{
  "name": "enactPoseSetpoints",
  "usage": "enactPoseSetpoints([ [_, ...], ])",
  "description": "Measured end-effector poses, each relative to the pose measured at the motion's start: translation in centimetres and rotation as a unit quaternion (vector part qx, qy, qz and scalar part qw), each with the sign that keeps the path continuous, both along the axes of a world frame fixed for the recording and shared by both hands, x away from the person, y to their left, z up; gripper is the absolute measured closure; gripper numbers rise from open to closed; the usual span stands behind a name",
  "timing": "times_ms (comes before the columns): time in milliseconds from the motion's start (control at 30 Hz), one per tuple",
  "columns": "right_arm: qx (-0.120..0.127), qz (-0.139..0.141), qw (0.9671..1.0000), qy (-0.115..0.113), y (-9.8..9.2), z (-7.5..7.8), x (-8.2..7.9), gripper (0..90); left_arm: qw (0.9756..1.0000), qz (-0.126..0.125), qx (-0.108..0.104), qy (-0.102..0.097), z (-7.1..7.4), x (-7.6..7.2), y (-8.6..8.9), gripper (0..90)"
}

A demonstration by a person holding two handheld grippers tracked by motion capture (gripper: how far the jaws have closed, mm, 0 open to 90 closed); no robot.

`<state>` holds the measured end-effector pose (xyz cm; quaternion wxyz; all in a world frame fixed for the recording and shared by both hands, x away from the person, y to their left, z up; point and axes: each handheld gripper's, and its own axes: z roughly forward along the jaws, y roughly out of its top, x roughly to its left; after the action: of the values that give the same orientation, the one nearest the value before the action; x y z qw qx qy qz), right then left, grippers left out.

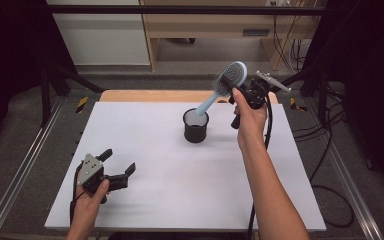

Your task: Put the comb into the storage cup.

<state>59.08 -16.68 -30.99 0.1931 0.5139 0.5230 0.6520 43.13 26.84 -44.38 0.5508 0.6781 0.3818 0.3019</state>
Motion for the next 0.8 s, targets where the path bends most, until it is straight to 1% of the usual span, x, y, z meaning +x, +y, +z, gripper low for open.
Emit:
enactPoseSetpoints([
  [100, -0.006, -0.001, 1.0, 0.001, 0.05, -0.07, 0.03, 51.9, 1.0, 0.001, 0.0, 0.0, 0.0, 0.01, 0.06, 2.7],
  [333, -0.01, -0.001, 0.9999, 0.003, 0.08, -0.11, 0.02, 51.9, 1.0, -0.001, 0.0, 0.0, 0.0, 0.01, 0.03, 2.7],
  [800, -0.026, 0.004, 0.9996, 0.004, 0.57, -0.4, 0.19, 51.6, 1.0, 0.0, -0.001, 0.0, 0.0, 0.02, 0.05, 2.7],
])
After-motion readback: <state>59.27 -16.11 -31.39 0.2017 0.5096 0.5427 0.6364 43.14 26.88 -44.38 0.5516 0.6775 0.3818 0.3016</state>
